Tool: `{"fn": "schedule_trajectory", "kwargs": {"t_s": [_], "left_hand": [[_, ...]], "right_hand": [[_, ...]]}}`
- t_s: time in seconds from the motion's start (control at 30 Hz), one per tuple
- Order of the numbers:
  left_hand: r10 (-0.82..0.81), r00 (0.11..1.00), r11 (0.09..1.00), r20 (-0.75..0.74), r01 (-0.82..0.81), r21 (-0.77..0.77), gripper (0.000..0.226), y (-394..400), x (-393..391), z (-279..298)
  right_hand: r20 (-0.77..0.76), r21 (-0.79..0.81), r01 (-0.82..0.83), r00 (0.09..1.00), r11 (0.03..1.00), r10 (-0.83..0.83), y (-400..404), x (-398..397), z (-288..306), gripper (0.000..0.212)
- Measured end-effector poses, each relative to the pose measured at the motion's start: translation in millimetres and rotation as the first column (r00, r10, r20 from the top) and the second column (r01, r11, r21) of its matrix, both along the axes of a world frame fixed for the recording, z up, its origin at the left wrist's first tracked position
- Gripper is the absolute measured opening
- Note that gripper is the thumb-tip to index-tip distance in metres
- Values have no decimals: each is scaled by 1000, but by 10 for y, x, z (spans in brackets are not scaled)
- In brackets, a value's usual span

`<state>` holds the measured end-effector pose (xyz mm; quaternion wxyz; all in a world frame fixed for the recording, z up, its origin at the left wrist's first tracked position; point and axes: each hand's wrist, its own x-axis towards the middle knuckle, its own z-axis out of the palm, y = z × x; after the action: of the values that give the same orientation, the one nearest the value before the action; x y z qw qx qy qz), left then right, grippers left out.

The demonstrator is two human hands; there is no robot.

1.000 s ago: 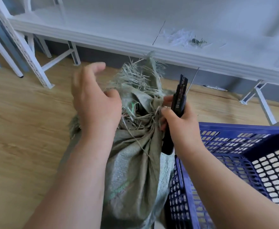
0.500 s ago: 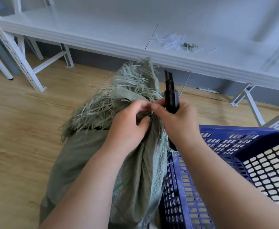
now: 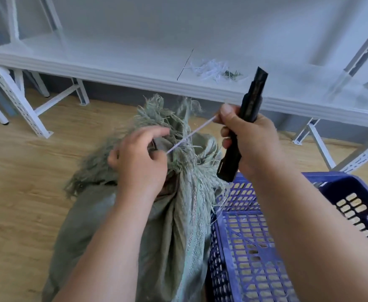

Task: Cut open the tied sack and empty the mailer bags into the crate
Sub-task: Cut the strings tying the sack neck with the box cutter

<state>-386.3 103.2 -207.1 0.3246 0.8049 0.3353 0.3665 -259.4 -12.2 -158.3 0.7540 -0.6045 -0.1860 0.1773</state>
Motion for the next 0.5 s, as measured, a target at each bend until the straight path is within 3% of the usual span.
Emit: {"fn": "schedule_trajectory", "kwargs": {"t_s": [0.07,0.1,0.17,0.23,0.33,0.43,0.5], "left_hand": [[-47,954,996,295,69,-65,31,-47,-39,144],[-73,931,979,358,136,-154,21,-61,-53,200],[-144,927,869,346,286,-403,34,-69,-68,256],[-241,941,797,239,333,-505,37,-63,-89,202],[-266,953,839,142,301,-453,10,-46,-91,63],[-231,960,859,156,277,-431,9,-28,-74,2],[-174,955,869,239,263,-419,14,1,-56,22]], "right_hand": [[-74,15,1,997,1000,0,-3,-16,-64,22],[-102,24,3,995,1000,-1,-2,-25,-94,20],[-122,24,3,993,1000,0,9,-40,-139,14],[-108,17,-7,994,1000,9,30,-50,-167,10],[-83,28,-42,996,999,44,69,-67,-179,8],[-77,9,-65,995,998,66,83,-37,-165,4],[-31,-92,-82,996,992,79,61,20,-153,10]]}}
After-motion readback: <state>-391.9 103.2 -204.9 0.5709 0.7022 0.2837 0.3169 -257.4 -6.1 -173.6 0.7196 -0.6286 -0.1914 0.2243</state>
